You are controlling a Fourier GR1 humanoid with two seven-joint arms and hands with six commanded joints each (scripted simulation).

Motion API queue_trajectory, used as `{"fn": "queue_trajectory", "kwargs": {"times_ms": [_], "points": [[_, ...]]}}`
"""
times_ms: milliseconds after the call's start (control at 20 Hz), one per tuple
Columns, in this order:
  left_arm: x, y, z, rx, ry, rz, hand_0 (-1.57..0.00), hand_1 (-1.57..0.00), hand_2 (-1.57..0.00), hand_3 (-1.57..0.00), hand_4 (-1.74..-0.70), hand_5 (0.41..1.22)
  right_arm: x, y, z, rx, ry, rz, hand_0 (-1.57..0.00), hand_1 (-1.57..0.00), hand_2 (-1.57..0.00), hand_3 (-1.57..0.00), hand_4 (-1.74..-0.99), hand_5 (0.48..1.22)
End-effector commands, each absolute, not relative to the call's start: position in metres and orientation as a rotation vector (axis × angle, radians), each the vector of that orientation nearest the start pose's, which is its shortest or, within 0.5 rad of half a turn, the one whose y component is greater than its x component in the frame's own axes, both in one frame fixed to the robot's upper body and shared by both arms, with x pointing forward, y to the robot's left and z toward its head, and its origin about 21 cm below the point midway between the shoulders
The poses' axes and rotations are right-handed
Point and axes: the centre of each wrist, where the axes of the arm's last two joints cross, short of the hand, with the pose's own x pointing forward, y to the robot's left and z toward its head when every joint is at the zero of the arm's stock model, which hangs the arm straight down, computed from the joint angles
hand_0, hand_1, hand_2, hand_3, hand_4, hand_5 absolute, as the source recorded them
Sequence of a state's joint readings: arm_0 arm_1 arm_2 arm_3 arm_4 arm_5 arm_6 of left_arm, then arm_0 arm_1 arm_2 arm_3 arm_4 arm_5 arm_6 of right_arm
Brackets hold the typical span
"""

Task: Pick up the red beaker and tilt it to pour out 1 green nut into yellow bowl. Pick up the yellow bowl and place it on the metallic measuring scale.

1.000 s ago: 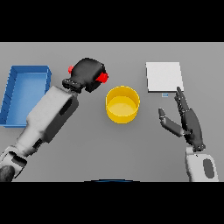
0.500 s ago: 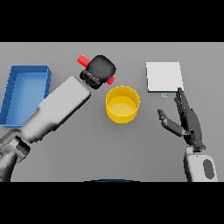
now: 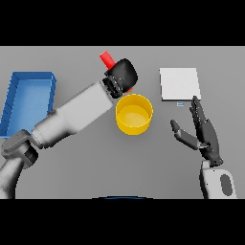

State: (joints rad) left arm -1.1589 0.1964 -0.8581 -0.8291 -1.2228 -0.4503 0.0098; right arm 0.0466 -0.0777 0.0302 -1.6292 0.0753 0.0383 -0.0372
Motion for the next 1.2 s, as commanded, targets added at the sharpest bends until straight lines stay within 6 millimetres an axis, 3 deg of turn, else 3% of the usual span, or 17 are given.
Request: {"fn": "queue_trajectory", "kwargs": {"times_ms": [0,200,400,800,1050,1150], "points": [[0.397,0.028,0.124,-1.45,1.116,2.834,-1.57,-1.57,-1.57,-1.53,-1.74,1.221,0.233,-0.246,0.004,-0.074,-1.623,0.159,0.0,0.0,0.0,0.0,-1.29,0.604],[0.391,0.011,0.118,-1.422,0.905,2.782,-1.57,-1.57,-1.57,-1.55,-1.74,1.221,0.238,-0.247,0.006,-0.089,-1.613,0.171,0.0,0.0,0.0,0.0,-1.29,0.607],[0.39,0.0,0.122,-1.428,0.81,2.747,-1.57,-1.57,-1.57,-1.56,-1.74,1.221,0.237,-0.247,0.006,-0.1,-1.622,0.175,0.0,0.0,0.0,0.0,-1.283,0.601],[0.392,-0.004,0.127,-1.459,0.66,2.659,-1.57,-1.57,-1.57,-1.57,-1.74,1.221,0.237,-0.249,0.002,-0.126,-1.608,0.187,0.0,0.0,0.0,0.0,-1.238,0.584],[0.406,-0.005,0.171,-1.59,0.749,2.567,-1.57,-1.57,-1.57,-1.57,-1.74,1.171,0.239,-0.246,0.006,-0.115,-1.634,0.177,0.0,0.0,0.0,0.0,-1.219,0.595],[0.415,0.0,0.197,-1.644,0.843,2.512,-1.57,-1.27,-1.25,-1.57,-1.64,1.189,0.239,-0.244,0.006,-0.104,-1.649,0.191,0.0,0.0,0.0,0.0,-1.222,0.609]]}}
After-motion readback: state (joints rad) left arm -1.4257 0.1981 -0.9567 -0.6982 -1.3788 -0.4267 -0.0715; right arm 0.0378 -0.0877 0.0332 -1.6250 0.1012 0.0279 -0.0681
